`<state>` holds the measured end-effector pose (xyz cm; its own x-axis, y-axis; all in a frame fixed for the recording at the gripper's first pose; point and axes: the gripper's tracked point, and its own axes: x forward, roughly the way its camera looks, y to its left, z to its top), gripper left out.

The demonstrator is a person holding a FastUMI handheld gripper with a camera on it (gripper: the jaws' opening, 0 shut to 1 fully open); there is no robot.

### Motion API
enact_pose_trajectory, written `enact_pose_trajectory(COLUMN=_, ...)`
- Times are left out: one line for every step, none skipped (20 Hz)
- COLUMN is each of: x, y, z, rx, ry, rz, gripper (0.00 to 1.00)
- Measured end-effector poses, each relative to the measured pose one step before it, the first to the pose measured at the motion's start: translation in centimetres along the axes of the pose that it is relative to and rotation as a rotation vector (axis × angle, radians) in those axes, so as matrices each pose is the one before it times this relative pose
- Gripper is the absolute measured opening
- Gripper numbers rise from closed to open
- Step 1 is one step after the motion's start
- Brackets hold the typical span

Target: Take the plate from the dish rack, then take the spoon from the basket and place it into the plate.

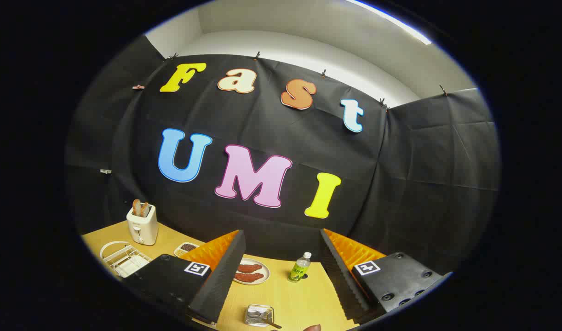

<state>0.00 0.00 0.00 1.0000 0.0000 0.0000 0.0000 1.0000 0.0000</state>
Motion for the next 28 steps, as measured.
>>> enact_pose_trajectory(x=-0.134, y=0.043, z=-0.162, rx=0.00605, ry=0.00356, rz=0.00182, gripper=0.98)
enact_pose_trajectory(x=-0.117, y=0.024, z=-0.216, rx=0.00438, ry=0.00513, rz=0.00125, gripper=0.98)
enact_pose_trajectory(x=-0.005, y=0.007, z=-0.109, rx=0.00268, ry=0.00553, rz=0.00283, gripper=0.98)
enact_pose_trajectory(x=0.025, y=0.012, z=-0.156, rx=0.00170, ry=0.00379, rz=0.00183, gripper=0.98)
enact_pose_trajectory(x=-0.083, y=0.054, z=-0.040, rx=0.00087, ry=0.00320, rz=0.00102, gripper=0.97)
enact_pose_trajectory(x=-0.107, y=0.038, z=-0.014, rx=0.00035, ry=0.00088, rz=0.00134, gripper=0.98)
enact_pose_trajectory(x=-0.003, y=0.065, z=0.112, rx=-0.00012, ry=-0.00162, rz=0.00179, gripper=0.98)
enact_pose_trajectory(x=-0.038, y=0.085, z=0.286, rx=0.00143, ry=-0.00694, rz=0.00152, gripper=0.98)
enact_pose_trajectory(x=0.028, y=0.083, z=0.162, rx=0.00153, ry=-0.00679, rz=0.00083, gripper=0.98)
enact_pose_trajectory(x=-0.157, y=0.125, z=0.056, rx=0.00078, ry=-0.00310, rz=0.00196, gripper=0.98)
enact_pose_trajectory(x=-0.035, y=0.061, z=0.059, rx=-0.00083, ry=-0.00016, rz=0.00118, gripper=0.98)
enact_pose_trajectory(x=-0.078, y=0.070, z=0.065, rx=-0.00153, ry=-0.00101, rz=0.00227, gripper=0.98)
enact_pose_trajectory(x=0.086, y=0.177, z=0.033, rx=-0.00124, ry=-0.00067, rz=0.00346, gripper=0.98)
enact_pose_trajectory(x=-0.050, y=0.207, z=0.108, rx=-0.00039, ry=-0.00180, rz=0.00436, gripper=0.97)
enact_pose_trajectory(x=0.058, y=0.139, z=0.052, rx=0.00113, ry=-0.00013, rz=0.00381, gripper=0.97)
enact_pose_trajectory(x=0.045, y=0.307, z=0.036, rx=0.00185, ry=0.00171, rz=0.00707, gripper=0.97)
enact_pose_trajectory(x=0.041, y=0.196, z=-0.204, rx=0.00084, ry=0.00398, rz=0.00543, gripper=0.97)
enact_pose_trajectory(x=0.020, y=0.275, z=-0.085, rx=0.00117, ry=0.00511, rz=0.00535, gripper=0.97)
enact_pose_trajectory(x=0.011, y=0.288, z=-0.004, rx=0.00300, ry=0.00395, rz=0.00540, gripper=0.97)
enact_pose_trajectory(x=-0.039, y=0.315, z=-0.089, rx=0.00460, ry=0.00694, rz=0.00837, gripper=0.98)
enact_pose_trajectory(x=0.108, y=0.456, z=-0.138, rx=0.00485, ry=0.01231, rz=0.01174, gripper=0.97)
enact_pose_trajectory(x=0.117, y=0.488, z=-0.454, rx=0.00548, ry=0.01719, rz=0.01404, gripper=0.98)
enact_pose_trajectory(x=0.140, y=0.678, z=-0.546, rx=0.00715, ry=0.02256, rz=0.02143, gripper=0.98)
enact_pose_trajectory(x=0.108, y=0.919, z=-0.623, rx=0.00738, ry=0.02484, rz=0.02464, gripper=0.98)
enact_pose_trajectory(x=0.214, y=0.667, z=-0.692, rx=0.00737, ry=0.02585, rz=0.01539, gripper=0.98)
enact_pose_trajectory(x=0.157, y=0.585, z=-0.764, rx=0.00829, ry=0.03101, rz=0.01320, gripper=0.98)
enact_pose_trajectory(x=0.287, y=0.722, z=-0.946, rx=0.01085, ry=0.03570, rz=0.01215, gripper=0.98)
enact_pose_trajectory(x=0.392, y=1.029, z=-1.145, rx=0.01157, ry=0.04048, rz=0.01638, gripper=0.97)
